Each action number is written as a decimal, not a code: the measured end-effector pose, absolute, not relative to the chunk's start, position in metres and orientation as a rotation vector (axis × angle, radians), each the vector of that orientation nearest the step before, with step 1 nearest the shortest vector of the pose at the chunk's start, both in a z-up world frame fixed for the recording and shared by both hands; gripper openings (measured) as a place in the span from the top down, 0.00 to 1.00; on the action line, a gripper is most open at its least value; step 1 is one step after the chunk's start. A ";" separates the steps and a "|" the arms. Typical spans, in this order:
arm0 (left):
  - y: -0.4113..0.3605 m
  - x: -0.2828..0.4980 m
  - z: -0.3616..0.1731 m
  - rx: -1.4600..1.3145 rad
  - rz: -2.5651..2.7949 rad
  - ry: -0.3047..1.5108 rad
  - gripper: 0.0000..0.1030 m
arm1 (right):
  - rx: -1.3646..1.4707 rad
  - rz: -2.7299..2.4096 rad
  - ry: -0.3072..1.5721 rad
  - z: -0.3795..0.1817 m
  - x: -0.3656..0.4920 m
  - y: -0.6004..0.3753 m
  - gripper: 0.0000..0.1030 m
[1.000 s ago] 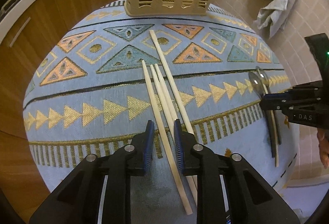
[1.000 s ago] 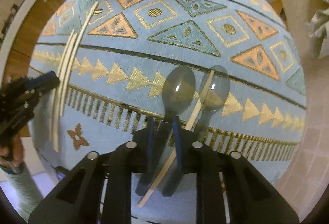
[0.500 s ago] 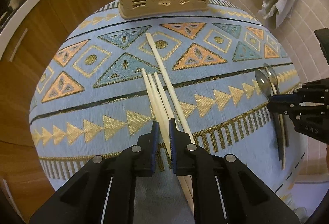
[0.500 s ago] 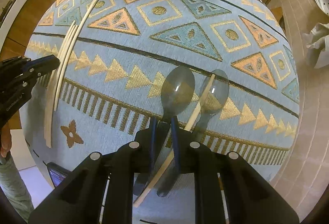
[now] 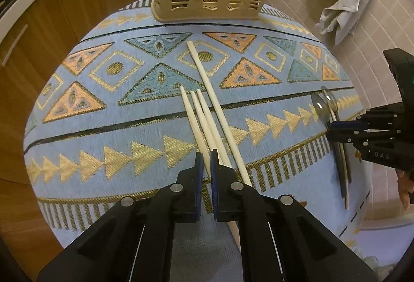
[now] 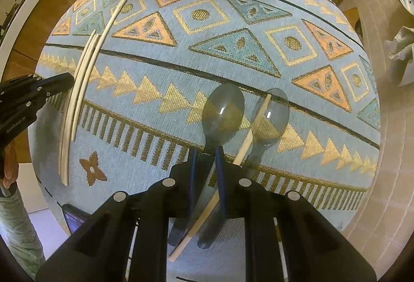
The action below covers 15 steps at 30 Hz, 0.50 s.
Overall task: Organize utensils
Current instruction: 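Close the left gripper on a chopstick while the right gripper grasps a clear spoon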
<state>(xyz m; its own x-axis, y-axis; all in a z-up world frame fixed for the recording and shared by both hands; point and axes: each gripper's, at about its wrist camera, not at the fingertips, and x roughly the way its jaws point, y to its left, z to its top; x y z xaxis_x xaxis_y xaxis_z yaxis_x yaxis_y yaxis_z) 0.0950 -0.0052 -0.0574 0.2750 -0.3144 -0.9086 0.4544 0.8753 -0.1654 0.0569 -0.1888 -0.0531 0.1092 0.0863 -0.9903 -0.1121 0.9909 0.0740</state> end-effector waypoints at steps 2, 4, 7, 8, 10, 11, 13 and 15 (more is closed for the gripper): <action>-0.006 0.096 -0.057 0.140 -0.517 1.186 0.96 | -0.015 0.145 1.457 -0.053 0.057 -0.188 0.87; -0.005 0.098 -0.057 0.128 -0.516 1.190 0.95 | -0.005 0.144 1.457 -0.052 0.058 -0.189 0.87; -0.009 0.097 -0.056 0.172 -0.486 1.183 0.92 | 0.005 0.145 1.455 -0.051 0.058 -0.192 0.87; -0.010 0.098 -0.056 0.192 -0.471 1.184 0.89 | 0.007 0.144 1.456 -0.051 0.059 -0.192 0.87; -0.017 0.099 -0.056 0.230 -0.449 1.196 0.88 | 0.006 0.137 1.458 -0.050 0.059 -0.192 0.87; -0.019 0.100 -0.056 0.248 -0.440 1.200 0.88 | 0.002 0.133 1.458 -0.050 0.060 -0.192 0.87; -0.028 0.102 -0.056 0.300 -0.421 1.203 0.87 | -0.015 0.130 1.456 -0.050 0.059 -0.189 0.87; -0.031 0.103 -0.056 0.325 -0.420 1.208 0.92 | -0.030 0.138 1.459 -0.051 0.058 -0.185 0.87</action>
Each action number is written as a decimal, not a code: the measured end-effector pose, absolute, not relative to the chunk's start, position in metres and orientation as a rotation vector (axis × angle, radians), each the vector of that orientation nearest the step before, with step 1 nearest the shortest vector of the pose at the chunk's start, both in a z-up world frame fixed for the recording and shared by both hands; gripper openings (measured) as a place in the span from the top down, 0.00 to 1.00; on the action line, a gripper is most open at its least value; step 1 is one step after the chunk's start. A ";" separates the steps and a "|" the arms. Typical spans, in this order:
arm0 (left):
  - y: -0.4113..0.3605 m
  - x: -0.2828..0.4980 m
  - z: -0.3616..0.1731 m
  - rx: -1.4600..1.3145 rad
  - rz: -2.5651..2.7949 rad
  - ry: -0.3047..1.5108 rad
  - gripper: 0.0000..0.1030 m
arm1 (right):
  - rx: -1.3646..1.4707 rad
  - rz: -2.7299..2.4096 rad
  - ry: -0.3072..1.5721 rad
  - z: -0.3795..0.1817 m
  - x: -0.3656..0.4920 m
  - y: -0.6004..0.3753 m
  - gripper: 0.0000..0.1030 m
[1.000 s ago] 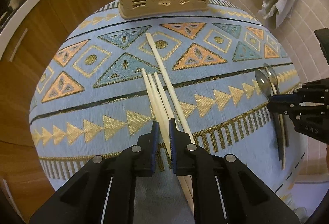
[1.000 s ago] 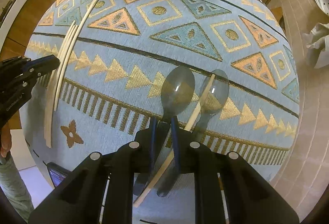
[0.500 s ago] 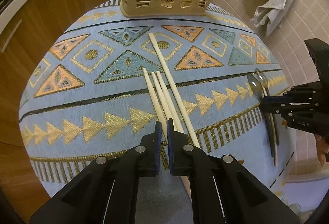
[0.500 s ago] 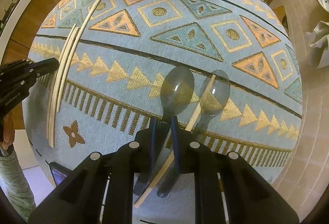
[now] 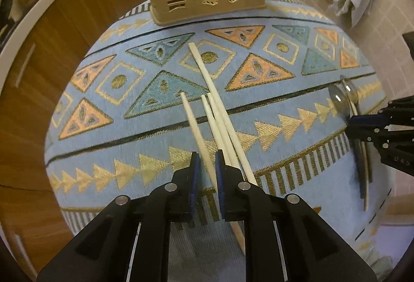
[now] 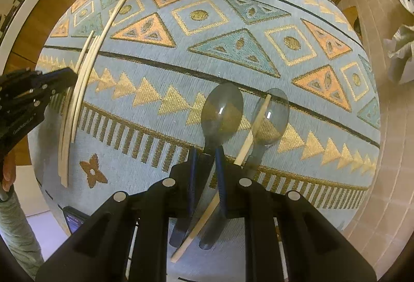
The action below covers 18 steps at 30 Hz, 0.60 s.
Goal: Organize utensils
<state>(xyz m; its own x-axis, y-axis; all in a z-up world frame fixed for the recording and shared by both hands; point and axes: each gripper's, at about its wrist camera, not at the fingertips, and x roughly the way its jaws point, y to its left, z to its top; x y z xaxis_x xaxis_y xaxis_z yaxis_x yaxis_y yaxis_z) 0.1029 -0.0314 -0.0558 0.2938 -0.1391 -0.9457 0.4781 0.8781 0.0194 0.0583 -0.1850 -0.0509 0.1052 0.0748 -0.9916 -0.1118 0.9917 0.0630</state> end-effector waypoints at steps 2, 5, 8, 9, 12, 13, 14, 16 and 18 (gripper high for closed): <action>-0.031 0.103 -0.056 0.325 -0.420 1.199 0.93 | -0.037 0.146 1.449 -0.050 0.058 -0.185 0.87; -0.027 0.101 -0.055 0.288 -0.408 1.169 0.95 | -0.053 0.155 1.425 -0.048 0.055 -0.184 0.89; -0.016 0.100 -0.050 0.205 -0.409 1.113 1.00 | -0.021 0.195 1.410 -0.048 0.048 -0.180 0.89; -0.009 0.100 -0.046 0.159 -0.413 1.085 1.00 | -0.007 0.210 1.405 -0.048 0.047 -0.180 0.90; 0.006 0.099 -0.031 0.037 -0.451 1.016 1.00 | 0.013 0.246 1.357 -0.041 0.043 -0.178 0.90; 0.008 0.098 -0.027 0.006 -0.457 1.004 1.00 | 0.014 0.255 1.339 -0.038 0.043 -0.178 0.90; 0.012 0.098 -0.023 -0.020 -0.458 0.987 1.00 | 0.016 0.265 1.318 -0.035 0.042 -0.178 0.90; 0.015 0.099 -0.021 -0.038 -0.470 0.978 1.00 | 0.021 0.280 1.288 -0.030 0.043 -0.178 0.90; 0.019 0.100 -0.025 -0.064 -0.500 1.022 1.00 | 0.035 0.292 1.291 -0.031 0.046 -0.180 0.90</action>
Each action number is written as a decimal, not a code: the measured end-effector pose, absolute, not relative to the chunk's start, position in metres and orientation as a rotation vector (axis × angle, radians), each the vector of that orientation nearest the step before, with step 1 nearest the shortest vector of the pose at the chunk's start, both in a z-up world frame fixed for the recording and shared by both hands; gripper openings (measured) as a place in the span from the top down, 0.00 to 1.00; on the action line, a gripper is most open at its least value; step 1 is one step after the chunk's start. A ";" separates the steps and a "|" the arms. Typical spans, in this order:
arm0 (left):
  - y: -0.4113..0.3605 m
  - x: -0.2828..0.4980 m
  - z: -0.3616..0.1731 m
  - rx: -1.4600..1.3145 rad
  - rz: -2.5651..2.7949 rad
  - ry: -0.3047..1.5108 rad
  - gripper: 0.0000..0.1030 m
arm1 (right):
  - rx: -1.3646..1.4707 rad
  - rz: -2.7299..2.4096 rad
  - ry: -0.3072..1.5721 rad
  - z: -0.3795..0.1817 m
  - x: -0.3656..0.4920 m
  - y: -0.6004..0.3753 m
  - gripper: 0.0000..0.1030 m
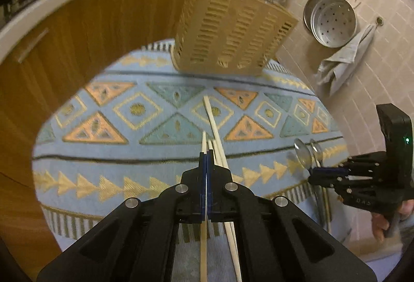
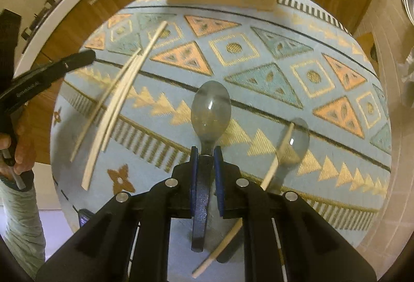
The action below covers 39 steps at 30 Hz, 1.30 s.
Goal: Organize utensils
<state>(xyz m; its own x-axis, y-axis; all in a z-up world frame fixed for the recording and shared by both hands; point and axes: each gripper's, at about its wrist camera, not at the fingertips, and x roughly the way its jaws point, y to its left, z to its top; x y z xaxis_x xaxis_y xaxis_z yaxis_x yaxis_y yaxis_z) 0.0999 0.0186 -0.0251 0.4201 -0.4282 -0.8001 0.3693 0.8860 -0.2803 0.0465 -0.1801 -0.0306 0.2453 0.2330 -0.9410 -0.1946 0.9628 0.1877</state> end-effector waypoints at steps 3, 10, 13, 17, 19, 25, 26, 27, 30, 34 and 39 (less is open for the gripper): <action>0.022 0.106 -0.034 -0.088 -0.511 1.061 1.00 | 0.060 0.297 1.298 -0.030 0.047 -0.183 0.90; 0.013 0.105 -0.047 -0.009 -0.574 1.134 0.97 | 0.091 0.312 1.306 -0.028 0.050 -0.189 0.90; 0.001 0.107 -0.055 0.078 -0.560 1.183 0.96 | 0.114 0.318 1.319 -0.030 0.051 -0.190 0.90; -0.009 0.115 -0.056 0.164 -0.522 1.209 0.90 | 0.105 0.317 1.324 -0.030 0.050 -0.191 0.90; -0.015 0.117 -0.055 0.205 -0.522 1.225 0.89 | 0.112 0.325 1.337 -0.032 0.051 -0.191 0.90; -0.027 0.121 -0.056 0.257 -0.504 1.219 0.97 | 0.147 0.329 1.350 -0.034 0.053 -0.197 0.90; -0.027 0.119 -0.055 0.256 -0.496 1.203 0.97 | 0.152 0.332 1.344 -0.033 0.053 -0.199 0.90; -0.026 0.117 -0.054 0.237 -0.495 1.179 0.97 | 0.156 0.335 1.338 -0.031 0.053 -0.200 0.90; -0.011 0.112 -0.045 0.086 -0.531 1.078 0.97 | 0.165 0.357 1.294 -0.020 0.051 -0.206 0.90; 0.015 0.105 -0.013 -0.106 -0.550 0.908 0.97 | 0.166 0.391 1.167 0.008 0.047 -0.210 0.90; 0.017 0.094 0.032 -0.159 -0.528 0.692 0.97 | 0.202 0.431 0.967 0.048 0.047 -0.215 0.90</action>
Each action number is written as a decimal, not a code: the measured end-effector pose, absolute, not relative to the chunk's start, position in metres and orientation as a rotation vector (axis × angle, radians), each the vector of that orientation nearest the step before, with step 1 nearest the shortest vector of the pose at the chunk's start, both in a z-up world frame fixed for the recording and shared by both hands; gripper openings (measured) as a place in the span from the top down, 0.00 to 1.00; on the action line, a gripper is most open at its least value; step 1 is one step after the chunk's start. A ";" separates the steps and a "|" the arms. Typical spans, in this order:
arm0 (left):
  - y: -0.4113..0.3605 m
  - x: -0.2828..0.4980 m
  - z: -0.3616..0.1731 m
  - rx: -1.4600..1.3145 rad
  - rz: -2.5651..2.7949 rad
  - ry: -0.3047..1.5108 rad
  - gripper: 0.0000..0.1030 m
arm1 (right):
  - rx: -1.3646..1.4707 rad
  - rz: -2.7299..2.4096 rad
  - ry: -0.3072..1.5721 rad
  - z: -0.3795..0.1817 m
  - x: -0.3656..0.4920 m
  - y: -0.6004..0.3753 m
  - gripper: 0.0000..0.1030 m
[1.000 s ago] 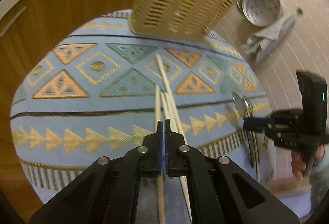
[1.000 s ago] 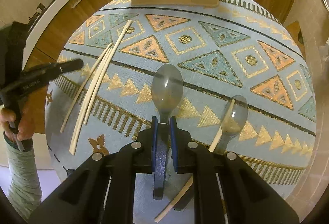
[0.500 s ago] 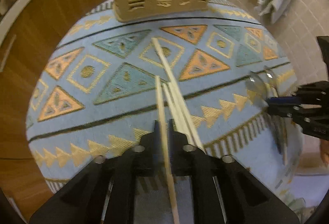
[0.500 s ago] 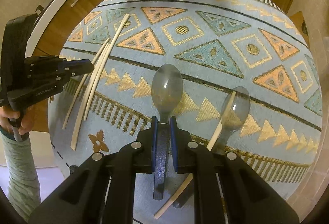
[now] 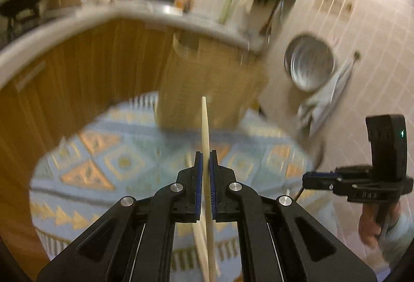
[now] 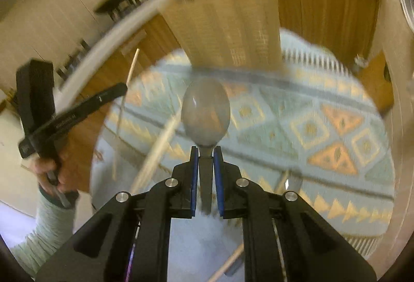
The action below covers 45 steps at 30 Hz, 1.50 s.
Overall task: Organize utensils
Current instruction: 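Carry the chopstick and spoon over the caddy and open both grippers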
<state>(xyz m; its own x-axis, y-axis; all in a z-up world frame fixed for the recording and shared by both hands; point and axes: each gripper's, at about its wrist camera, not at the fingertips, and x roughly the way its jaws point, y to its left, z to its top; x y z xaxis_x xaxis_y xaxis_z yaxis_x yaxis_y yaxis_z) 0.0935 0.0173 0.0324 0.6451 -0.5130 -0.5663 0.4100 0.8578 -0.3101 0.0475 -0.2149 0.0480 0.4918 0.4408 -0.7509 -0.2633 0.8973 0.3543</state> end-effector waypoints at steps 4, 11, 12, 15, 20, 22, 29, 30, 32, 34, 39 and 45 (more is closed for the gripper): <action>0.011 0.085 0.063 -0.183 -0.500 0.527 0.97 | 0.215 0.446 0.803 0.077 0.052 -0.216 0.90; 0.005 0.094 0.103 -0.227 -0.479 0.342 0.97 | 0.202 0.436 0.662 0.106 0.068 -0.216 0.90; 0.003 0.096 0.109 -0.228 -0.470 0.318 0.97 | 0.199 0.433 0.652 0.110 0.070 -0.216 0.90; -0.001 0.103 0.124 -0.234 -0.459 0.257 0.97 | 0.209 0.423 0.620 0.123 0.079 -0.222 0.90; -0.015 0.126 0.145 -0.212 -0.421 0.171 0.97 | 0.226 0.398 0.549 0.149 0.095 -0.233 0.90; -0.021 0.139 0.149 -0.192 -0.393 0.144 0.97 | 0.239 0.378 0.525 0.158 0.105 -0.240 0.90; -0.046 0.177 0.153 -0.169 -0.295 0.033 0.97 | 0.228 0.274 0.492 0.164 0.142 -0.262 0.90; -0.050 0.182 0.150 -0.166 -0.279 0.024 0.97 | 0.219 0.263 0.497 0.161 0.148 -0.261 0.90; -0.058 0.193 0.141 -0.151 -0.237 0.015 0.97 | 0.184 0.231 0.512 0.153 0.161 -0.260 0.90; -0.062 0.201 0.129 -0.145 -0.213 0.024 0.97 | 0.150 0.211 0.548 0.140 0.174 -0.257 0.90; -0.059 0.218 0.104 -0.147 -0.184 0.054 0.97 | 0.111 0.192 0.609 0.118 0.196 -0.249 0.90; -0.050 0.221 0.089 -0.158 -0.181 0.078 0.97 | 0.094 0.191 0.642 0.103 0.206 -0.241 0.90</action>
